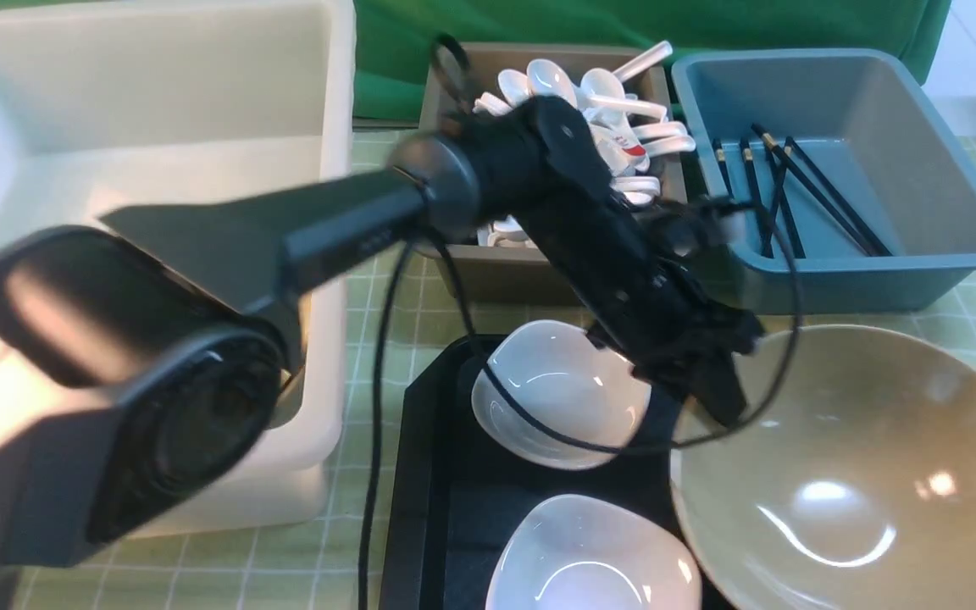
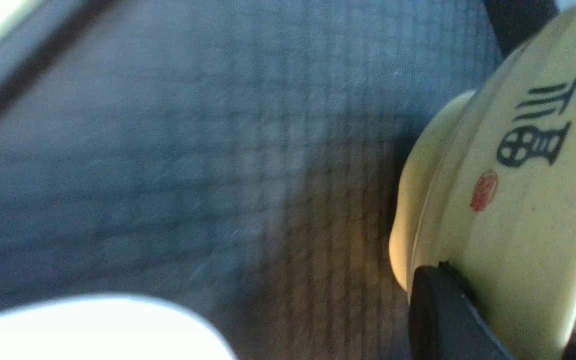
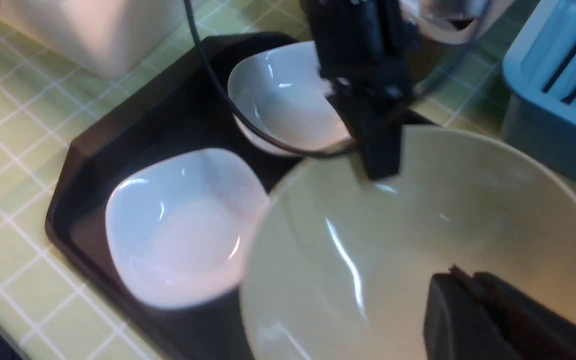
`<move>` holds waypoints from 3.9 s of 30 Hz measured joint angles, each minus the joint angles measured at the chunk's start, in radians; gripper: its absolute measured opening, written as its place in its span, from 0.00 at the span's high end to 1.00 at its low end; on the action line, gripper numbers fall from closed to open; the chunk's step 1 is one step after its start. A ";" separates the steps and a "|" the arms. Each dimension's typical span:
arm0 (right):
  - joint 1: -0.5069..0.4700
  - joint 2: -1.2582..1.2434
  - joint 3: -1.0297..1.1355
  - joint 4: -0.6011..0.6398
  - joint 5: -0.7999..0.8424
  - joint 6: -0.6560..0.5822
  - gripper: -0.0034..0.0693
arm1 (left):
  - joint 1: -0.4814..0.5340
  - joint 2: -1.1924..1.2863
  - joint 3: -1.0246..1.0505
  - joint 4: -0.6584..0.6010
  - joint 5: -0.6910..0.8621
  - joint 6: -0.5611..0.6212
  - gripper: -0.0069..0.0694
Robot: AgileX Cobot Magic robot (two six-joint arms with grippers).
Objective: On green table put chopsticks spoon bowls plates into blue grey white boxes.
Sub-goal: 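Grasp the large bowl on the tray by its rim, then place the tan bowl onto the bowl stack in the left bin with the left gripper, then grasp the small white bowl on the black tray by its rim with the left gripper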
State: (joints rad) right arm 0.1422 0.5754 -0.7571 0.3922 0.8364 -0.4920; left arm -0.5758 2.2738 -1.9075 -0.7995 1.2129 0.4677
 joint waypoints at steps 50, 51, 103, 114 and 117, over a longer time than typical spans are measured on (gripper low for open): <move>0.157 0.544 -0.269 0.357 -0.017 -0.379 0.85 | 1.137 -0.911 0.825 0.322 -0.164 -0.385 0.88; 0.157 0.544 -0.269 0.357 -0.017 -0.379 0.85 | 1.137 -0.910 0.825 0.323 -0.164 -0.388 0.88; 0.157 0.397 -0.269 0.355 0.151 -0.345 0.78 | 0.152 -0.361 0.486 0.292 -0.271 -0.296 0.20; 0.157 0.355 -0.269 0.355 0.173 -0.345 0.77 | 0.152 -0.240 0.477 0.307 -0.363 -0.272 0.20; 0.157 0.355 -0.269 0.355 0.177 -0.345 0.77 | 0.152 -0.237 0.476 0.303 -0.362 -0.266 0.21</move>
State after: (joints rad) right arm 0.2993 0.9303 -1.0261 0.7471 1.0138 -0.8368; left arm -0.4235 2.0366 -1.4313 -0.4961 0.8504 0.2016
